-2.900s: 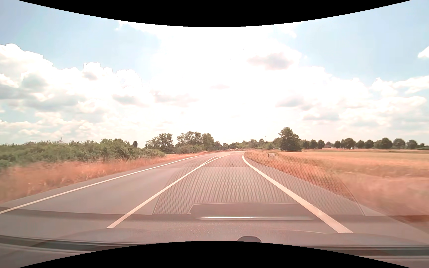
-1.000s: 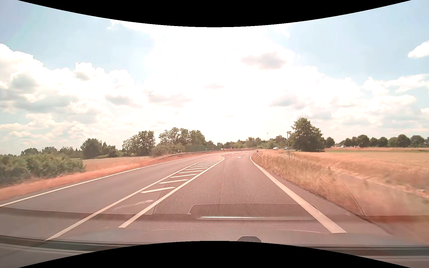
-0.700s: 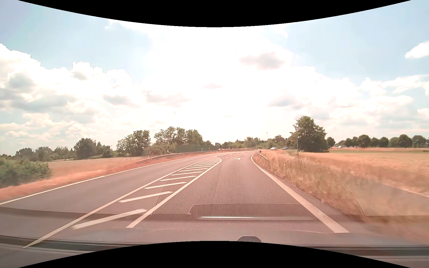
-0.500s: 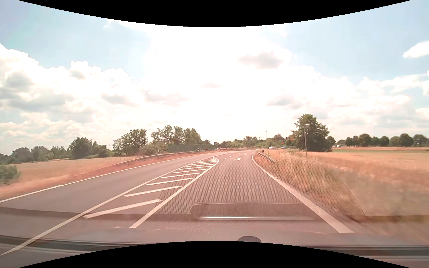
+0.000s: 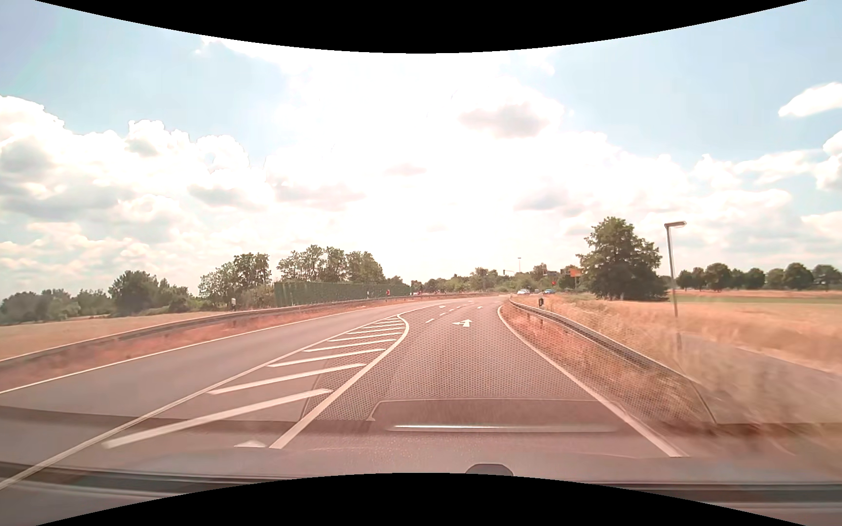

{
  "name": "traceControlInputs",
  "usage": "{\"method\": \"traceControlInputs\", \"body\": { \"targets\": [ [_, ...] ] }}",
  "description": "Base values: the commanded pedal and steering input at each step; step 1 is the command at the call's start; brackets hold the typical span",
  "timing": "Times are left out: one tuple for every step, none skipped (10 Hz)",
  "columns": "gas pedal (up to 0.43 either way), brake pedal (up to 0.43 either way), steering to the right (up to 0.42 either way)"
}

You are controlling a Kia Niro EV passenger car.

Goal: Follow the waypoints while adhering to traffic rules and regulations

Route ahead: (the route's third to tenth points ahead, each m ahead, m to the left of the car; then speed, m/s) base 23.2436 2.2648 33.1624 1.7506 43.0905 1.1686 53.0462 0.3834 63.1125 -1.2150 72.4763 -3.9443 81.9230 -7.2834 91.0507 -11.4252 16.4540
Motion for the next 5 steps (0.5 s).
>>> {"method": "traceControlInputs", "body": {
  "targets": [
    [0.008, 0.000, 0.009],
    [0.028, 0.000, 0.009],
    [0.047, 0.000, 0.009],
    [0.059, 0.000, 0.009],
    [0.067, 0.000, 0.009]
  ]
}}
